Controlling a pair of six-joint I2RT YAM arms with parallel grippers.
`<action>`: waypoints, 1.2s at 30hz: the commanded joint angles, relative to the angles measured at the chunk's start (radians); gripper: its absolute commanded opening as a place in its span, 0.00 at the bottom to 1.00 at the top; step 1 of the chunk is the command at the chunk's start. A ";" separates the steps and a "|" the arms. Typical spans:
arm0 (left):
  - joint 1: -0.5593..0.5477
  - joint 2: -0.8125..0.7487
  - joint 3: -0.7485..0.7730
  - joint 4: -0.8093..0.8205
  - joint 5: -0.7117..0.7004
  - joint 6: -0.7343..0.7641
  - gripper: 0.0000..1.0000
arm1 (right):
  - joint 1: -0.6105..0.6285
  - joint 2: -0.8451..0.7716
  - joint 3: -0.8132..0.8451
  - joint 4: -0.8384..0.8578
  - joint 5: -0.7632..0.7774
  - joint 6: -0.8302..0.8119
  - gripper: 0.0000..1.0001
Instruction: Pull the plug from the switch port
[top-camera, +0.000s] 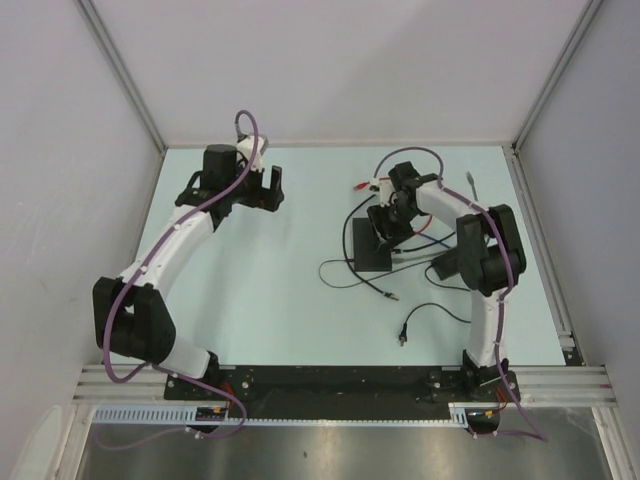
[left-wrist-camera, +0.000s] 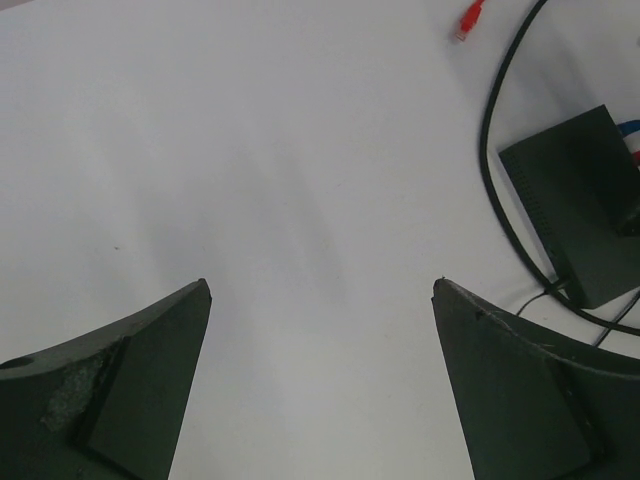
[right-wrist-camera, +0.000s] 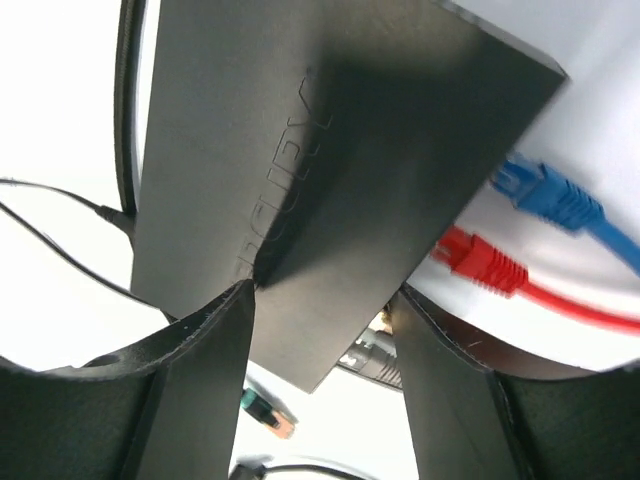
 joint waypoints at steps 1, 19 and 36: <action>0.007 -0.031 0.002 -0.034 0.023 0.018 0.99 | 0.069 0.113 0.166 0.001 -0.171 0.056 0.61; 0.007 0.034 -0.025 0.040 0.102 -0.033 0.98 | -0.001 0.151 0.539 -0.152 -0.157 -0.032 0.83; -0.033 0.419 0.152 -0.230 0.670 0.265 0.00 | -0.012 0.616 0.991 -0.010 -0.273 0.031 0.56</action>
